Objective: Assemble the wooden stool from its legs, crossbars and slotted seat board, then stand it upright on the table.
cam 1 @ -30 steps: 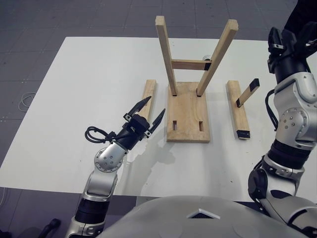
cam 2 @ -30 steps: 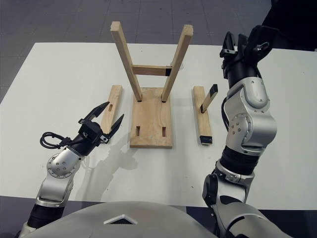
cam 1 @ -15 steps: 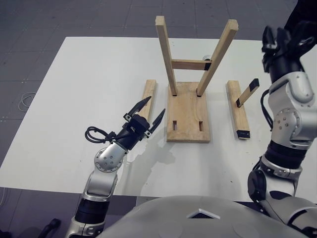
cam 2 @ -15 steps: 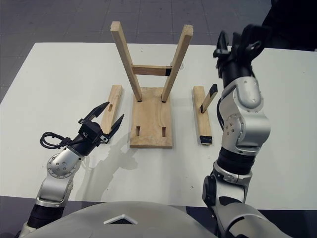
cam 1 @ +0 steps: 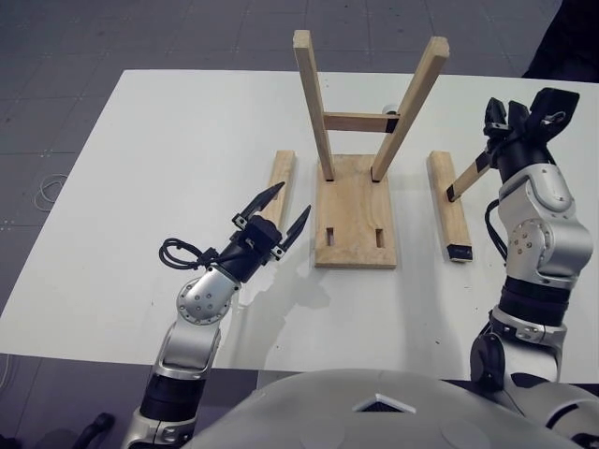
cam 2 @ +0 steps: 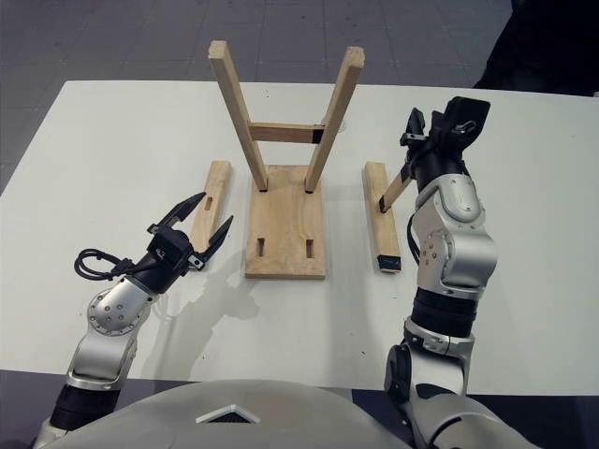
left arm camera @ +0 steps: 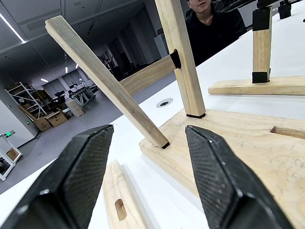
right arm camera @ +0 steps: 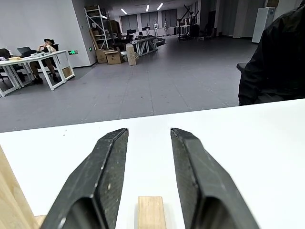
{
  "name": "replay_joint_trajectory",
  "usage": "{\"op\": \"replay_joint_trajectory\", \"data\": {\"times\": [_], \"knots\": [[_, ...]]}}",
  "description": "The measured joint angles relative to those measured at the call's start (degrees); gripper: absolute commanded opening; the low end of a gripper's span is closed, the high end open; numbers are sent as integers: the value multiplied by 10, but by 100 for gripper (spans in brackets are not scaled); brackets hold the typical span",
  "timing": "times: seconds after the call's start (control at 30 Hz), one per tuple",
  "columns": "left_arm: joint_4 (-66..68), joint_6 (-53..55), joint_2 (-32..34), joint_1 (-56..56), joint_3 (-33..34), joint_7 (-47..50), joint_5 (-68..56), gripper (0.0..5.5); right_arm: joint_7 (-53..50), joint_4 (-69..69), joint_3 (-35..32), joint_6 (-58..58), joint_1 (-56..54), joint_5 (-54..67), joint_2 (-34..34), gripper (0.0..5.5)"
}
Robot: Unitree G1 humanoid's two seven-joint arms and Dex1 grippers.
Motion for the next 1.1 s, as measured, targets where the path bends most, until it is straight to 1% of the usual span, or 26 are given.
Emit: {"op": "replay_joint_trajectory", "data": {"times": [0.2,0.33,0.4,0.5,0.6,0.67,0.77,0.83,0.93,1.0,1.1], "knots": [[0,-1,0,1,0,0,0,284,-25,-119,-38,95,-72,42,-15,163],[0,-1,1,5,0,0,0,284,-18,-212,-50,148,-48,66,-32,163],[-1,-2,2,8,2,0,0,284,7,-250,-56,144,20,65,-49,198],[-3,-2,4,11,4,0,-1,284,56,-276,-69,81,145,42,-77,246],[-3,-3,7,14,8,0,-4,284,102,-265,-69,7,267,14,-85,293],[-2,-3,7,14,8,0,-5,284,123,-257,-62,-8,320,13,-82,323],[-2,-4,9,14,9,0,-5,284,143,-247,-65,25,373,76,-44,368],[-2,-4,11,14,10,0,-5,284,145,-243,-67,44,388,96,-39,393],[-2,-4,11,16,10,0,-5,284,144,-245,-65,79,395,133,-33,447],[-2,-4,11,17,10,0,-5,284,140,-245,-61,89,396,137,-29,447],[-2,-4,11,17,9,0,-5,284,124,-238,-27,103,379,109,-50,447]]}}
